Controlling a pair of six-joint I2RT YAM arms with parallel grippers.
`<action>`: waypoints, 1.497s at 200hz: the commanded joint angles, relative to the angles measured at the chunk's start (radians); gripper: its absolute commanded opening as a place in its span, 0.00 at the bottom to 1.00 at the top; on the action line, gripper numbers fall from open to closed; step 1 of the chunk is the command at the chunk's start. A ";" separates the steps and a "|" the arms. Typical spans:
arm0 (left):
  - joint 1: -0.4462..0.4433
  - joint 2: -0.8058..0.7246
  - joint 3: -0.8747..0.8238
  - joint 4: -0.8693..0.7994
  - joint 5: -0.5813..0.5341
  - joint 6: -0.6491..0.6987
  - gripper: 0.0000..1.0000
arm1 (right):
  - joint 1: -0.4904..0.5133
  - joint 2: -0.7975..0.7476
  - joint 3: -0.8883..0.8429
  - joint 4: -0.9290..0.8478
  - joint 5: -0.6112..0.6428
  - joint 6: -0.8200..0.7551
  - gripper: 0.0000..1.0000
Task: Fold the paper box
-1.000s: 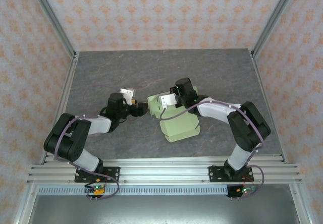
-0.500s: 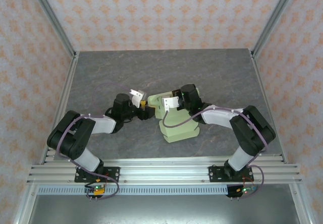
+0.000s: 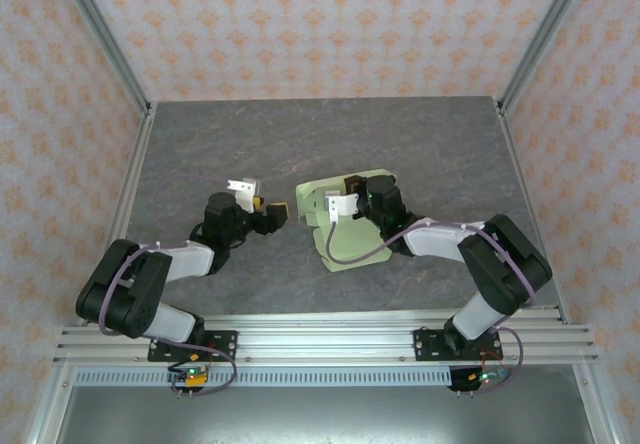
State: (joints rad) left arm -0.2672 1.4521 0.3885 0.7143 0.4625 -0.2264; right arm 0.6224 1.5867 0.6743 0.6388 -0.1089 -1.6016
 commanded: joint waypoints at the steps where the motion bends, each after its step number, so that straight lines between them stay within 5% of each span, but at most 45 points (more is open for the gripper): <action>1: 0.003 0.049 0.044 0.031 -0.001 0.024 0.80 | 0.016 -0.039 -0.025 0.036 -0.017 0.012 0.04; 52: -0.077 0.106 0.098 0.034 0.117 0.129 0.75 | 0.056 -0.004 -0.036 0.055 0.005 0.012 0.04; 85: -0.109 0.116 0.098 0.053 0.140 0.139 0.56 | 0.087 0.022 -0.035 0.079 0.038 0.012 0.03; 163: -0.146 0.110 0.061 0.046 0.114 0.121 0.68 | 0.098 0.017 -0.072 0.095 0.079 0.001 0.03; 252: -0.192 0.090 0.097 -0.002 0.131 0.159 0.52 | 0.149 0.055 -0.098 0.200 0.195 0.043 0.04; 299: -0.192 0.063 0.100 -0.042 0.037 0.208 0.51 | 0.149 0.060 -0.031 0.219 0.183 0.059 0.04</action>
State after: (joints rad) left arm -0.4564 1.5528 0.4633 0.7067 0.5663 -0.0746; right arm 0.7654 1.6318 0.5930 0.8059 0.0650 -1.5734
